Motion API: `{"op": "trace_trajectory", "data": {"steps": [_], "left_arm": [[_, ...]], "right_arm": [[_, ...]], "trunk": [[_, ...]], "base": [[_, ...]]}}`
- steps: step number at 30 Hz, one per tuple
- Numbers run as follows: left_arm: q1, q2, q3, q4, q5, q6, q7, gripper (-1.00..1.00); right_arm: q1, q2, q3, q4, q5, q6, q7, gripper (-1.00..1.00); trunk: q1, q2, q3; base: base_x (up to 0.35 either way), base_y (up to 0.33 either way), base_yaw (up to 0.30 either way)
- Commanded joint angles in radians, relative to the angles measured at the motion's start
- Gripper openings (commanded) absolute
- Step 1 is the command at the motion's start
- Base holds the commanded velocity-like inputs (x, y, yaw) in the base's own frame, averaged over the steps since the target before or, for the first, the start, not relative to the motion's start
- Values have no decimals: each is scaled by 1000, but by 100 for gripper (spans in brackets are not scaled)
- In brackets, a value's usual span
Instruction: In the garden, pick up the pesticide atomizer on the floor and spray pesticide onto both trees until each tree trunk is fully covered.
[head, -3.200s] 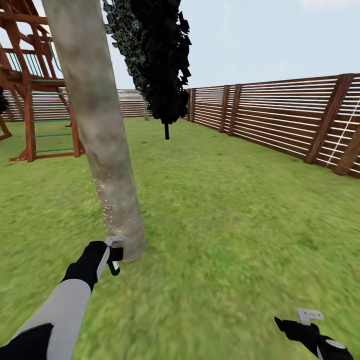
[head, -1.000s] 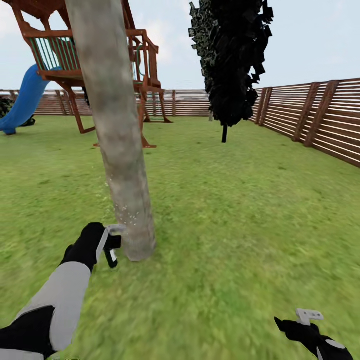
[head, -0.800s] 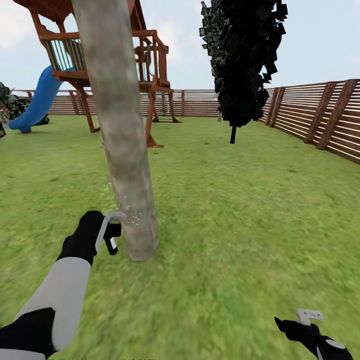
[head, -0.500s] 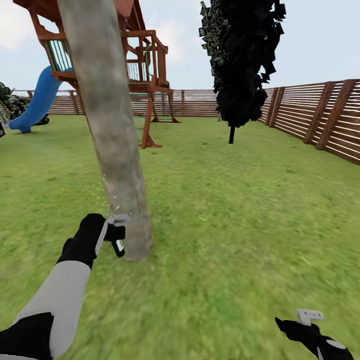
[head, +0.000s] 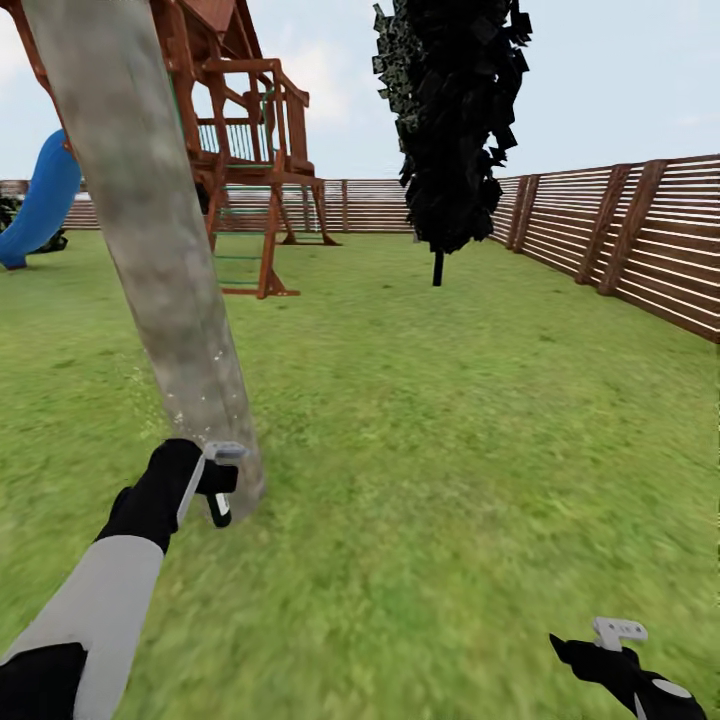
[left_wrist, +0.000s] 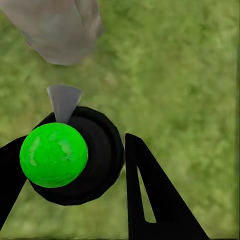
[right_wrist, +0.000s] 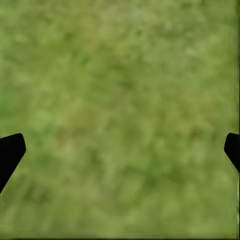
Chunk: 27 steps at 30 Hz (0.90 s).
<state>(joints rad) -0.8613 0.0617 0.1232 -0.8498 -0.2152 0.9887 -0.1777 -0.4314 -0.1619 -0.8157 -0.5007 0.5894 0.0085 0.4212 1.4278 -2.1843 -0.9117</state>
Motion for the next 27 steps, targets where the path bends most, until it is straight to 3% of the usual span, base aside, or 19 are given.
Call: {"op": "trace_trajectory", "data": {"steps": [1, 4, 9, 12, 17, 21, 23, 25, 27], "left_arm": [[0, 0, 3, -7, -11, 4, -10, -100], [-16, 13, 6, -18, -13, 12, -7, -100], [-150, 68, 23, -58, -17, 31, -5, -100], [-226, 76, 22, -51, -16, 35, -5, -100], [-225, 73, 11, -47, -15, 35, -5, -100], [-155, 71, 10, -41, -15, 27, -6, -100], [-147, 72, 11, -50, -14, 30, -6, -100], [-158, 71, 13, -55, -14, 33, -6, -100], [-216, 63, 14, -47, -14, 34, -6, -100]], "right_arm": [[-1, 1, -8, -1, 7, 1, 8, 100], [-1, 1, -8, -1, 7, 1, 8, 100], [-1, 0, -8, -2, 7, 2, 8, 100], [-1, 0, -8, -2, 7, 2, 8, 100], [-1, 0, -8, -2, 7, 2, 8, 100], [-1, 1, -8, -2, 7, 2, 8, 100], [-1, 1, -8, -2, 7, 2, 8, 100], [-1, 0, -8, -2, 7, 2, 8, 100], [-1, -1, -8, -2, 7, 2, 8, 100]], "trunk": [[0, 0, -1], [0, 0, -1], [0, 0, -1], [0, 0, -1], [0, 0, -1], [0, 0, -1], [0, 0, -1], [0, 0, -1], [0, 0, -1]], "base": [[-180, -226, 165], [-82, -85, 193], [-6, -6, 22], [0, 0, 1], [0, 0, 0], [0, 0, 0], [0, 0, 0], [0, 0, 0], [0, 0, 0]]}}
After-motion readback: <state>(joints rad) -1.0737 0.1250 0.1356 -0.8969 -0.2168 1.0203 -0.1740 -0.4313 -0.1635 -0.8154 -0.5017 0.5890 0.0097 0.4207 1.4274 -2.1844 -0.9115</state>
